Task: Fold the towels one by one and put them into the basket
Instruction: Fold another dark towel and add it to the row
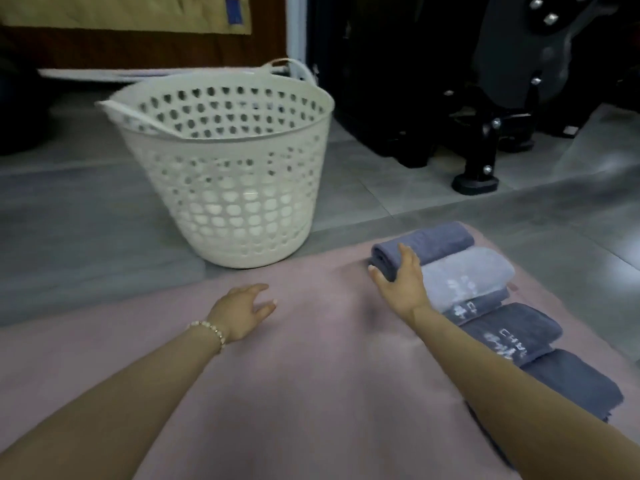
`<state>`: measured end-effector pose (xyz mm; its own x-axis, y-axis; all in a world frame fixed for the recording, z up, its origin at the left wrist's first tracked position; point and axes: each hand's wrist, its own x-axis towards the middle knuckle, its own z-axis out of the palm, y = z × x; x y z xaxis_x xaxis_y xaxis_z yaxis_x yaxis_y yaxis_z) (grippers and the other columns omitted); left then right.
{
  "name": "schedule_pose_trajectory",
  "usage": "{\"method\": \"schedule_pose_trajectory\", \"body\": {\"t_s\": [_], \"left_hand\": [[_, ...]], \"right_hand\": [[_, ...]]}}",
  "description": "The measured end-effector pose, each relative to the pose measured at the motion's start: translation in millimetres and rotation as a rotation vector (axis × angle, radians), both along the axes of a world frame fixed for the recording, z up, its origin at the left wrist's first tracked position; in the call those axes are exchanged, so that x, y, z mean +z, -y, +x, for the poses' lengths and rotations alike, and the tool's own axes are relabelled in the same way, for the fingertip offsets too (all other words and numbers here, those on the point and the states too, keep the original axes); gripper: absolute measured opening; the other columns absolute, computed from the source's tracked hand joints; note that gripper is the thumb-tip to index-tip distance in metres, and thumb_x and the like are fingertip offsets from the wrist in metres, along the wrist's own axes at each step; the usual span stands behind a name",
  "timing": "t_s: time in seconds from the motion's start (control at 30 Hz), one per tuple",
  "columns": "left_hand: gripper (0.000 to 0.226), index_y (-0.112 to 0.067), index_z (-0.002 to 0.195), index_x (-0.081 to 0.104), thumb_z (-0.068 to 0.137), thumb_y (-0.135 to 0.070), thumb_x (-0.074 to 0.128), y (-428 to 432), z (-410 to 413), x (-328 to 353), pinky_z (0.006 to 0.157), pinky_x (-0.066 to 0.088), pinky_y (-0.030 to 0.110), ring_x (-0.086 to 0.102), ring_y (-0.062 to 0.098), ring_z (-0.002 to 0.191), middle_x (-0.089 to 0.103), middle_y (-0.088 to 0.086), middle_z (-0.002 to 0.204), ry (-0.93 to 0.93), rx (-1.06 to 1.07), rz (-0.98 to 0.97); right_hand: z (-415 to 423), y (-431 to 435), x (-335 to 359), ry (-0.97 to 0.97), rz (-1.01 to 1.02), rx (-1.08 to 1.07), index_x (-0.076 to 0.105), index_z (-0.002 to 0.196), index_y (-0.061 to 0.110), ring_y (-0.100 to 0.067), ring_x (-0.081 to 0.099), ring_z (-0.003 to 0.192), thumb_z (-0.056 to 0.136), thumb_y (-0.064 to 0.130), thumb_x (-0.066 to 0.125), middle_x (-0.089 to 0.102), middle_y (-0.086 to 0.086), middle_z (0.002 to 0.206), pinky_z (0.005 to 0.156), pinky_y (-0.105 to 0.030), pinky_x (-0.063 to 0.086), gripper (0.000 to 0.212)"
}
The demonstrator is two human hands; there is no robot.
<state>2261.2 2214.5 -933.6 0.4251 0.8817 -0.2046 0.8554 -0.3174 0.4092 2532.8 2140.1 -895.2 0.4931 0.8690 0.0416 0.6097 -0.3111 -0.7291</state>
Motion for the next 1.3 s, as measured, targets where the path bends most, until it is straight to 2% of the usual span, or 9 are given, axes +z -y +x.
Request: {"method": "schedule_pose_trajectory", "body": {"t_s": [0.2,0.4,0.53,0.6,0.73,0.9,1.13,1.2,1.3], "left_hand": [[0.056,-0.022,0.146,0.031,0.096,-0.049,0.038,42.4,-162.7,27.0,0.113,0.023,0.029,0.027,0.02,0.14,0.033,-0.001,0.152,-0.142,0.119,0.074],[0.061,-0.023,0.147,0.028,0.095,-0.054,0.036,118.6,-335.1,26.2,0.112,0.026,0.031,0.029,0.019,0.138,0.033,-0.001,0.151,-0.296,0.326,-0.01],[0.082,-0.021,0.142,0.038,0.078,-0.073,0.031,174.7,-425.7,23.2,0.109,0.03,0.033,0.04,0.022,0.132,0.042,-0.001,0.145,-0.307,0.429,0.008],[0.084,-0.021,0.144,0.036,0.078,-0.073,0.03,199.5,-457.7,16.3,0.112,0.025,0.033,0.035,0.022,0.136,0.034,0.0,0.15,-0.327,0.489,0.056],[0.081,-0.025,0.149,0.02,0.084,-0.071,0.032,229.1,-496.3,-8.5,0.115,0.014,0.033,0.017,0.02,0.144,0.014,-0.004,0.157,-0.344,0.618,0.023],[0.079,-0.021,0.151,0.005,0.091,-0.055,0.044,239.9,-518.9,-38.8,0.114,0.021,0.035,0.019,0.023,0.143,0.006,-0.002,0.159,-0.266,0.832,0.015],[0.063,-0.02,0.148,0.025,0.095,-0.053,0.033,213.4,-539.7,-46.7,0.11,0.021,0.032,0.031,0.022,0.133,0.036,-0.001,0.148,-0.364,0.881,0.205],[0.056,-0.022,0.144,0.033,0.096,-0.052,0.032,206.8,-547.5,-47.3,0.105,0.022,0.034,0.033,0.025,0.129,0.041,-0.002,0.144,-0.411,0.914,0.23],[0.052,-0.022,0.135,0.046,0.094,-0.054,0.039,200.5,-559.7,-49.3,0.102,0.023,0.034,0.035,0.026,0.124,0.053,0.0,0.133,-0.368,0.984,0.224]], "right_hand": [[-156.9,-13.0,15.8,0.004,-0.105,0.366,0.019,0.149,0.011,-0.021,0.019,0.144,0.091,0.032,0.058,0.016,-0.005,0.157,0.116,-0.03,0.018,0.072],[-322.3,5.8,-7.3,0.007,-0.235,0.719,0.019,0.148,0.012,-0.023,0.027,0.14,0.093,0.035,0.055,0.018,-0.006,0.155,0.114,-0.03,0.023,0.07],[-415.0,21.1,-25.1,-0.007,-0.323,0.885,0.02,0.148,0.013,-0.022,0.027,0.141,0.093,0.04,0.054,0.017,-0.005,0.155,0.114,-0.03,0.024,0.07],[-451.9,29.6,-34.5,-0.026,-0.357,0.945,0.023,0.147,0.013,-0.022,0.03,0.139,0.093,0.041,0.054,0.019,-0.004,0.154,0.113,-0.029,0.025,0.069],[-504.8,50.2,-59.1,-0.109,-0.41,0.989,0.027,0.147,0.012,-0.019,0.031,0.138,0.092,0.038,0.056,0.025,-0.004,0.153,0.109,-0.023,0.024,0.067],[-534.2,77.7,-96.0,-0.181,-0.508,1.001,0.027,0.145,0.013,-0.017,0.031,0.137,0.093,0.032,0.057,0.028,-0.004,0.151,0.109,-0.022,0.024,0.064],[-552.2,82.5,-127.0,-0.251,-0.519,0.9,0.038,0.138,0.016,-0.019,0.043,0.126,0.091,0.027,0.06,0.037,-0.005,0.143,0.096,-0.024,0.039,0.054],[-554.0,83.2,-131.8,-0.277,-0.517,0.874,0.041,0.136,0.017,-0.016,0.049,0.113,0.091,0.027,0.059,0.04,-0.003,0.139,0.084,-0.022,0.047,0.05],[-553.9,86.3,-136.8,-0.319,-0.516,0.852,0.044,0.133,0.019,-0.009,0.051,0.096,0.092,0.028,0.059,0.041,0.003,0.13,0.066,-0.014,0.043,0.045]]}}
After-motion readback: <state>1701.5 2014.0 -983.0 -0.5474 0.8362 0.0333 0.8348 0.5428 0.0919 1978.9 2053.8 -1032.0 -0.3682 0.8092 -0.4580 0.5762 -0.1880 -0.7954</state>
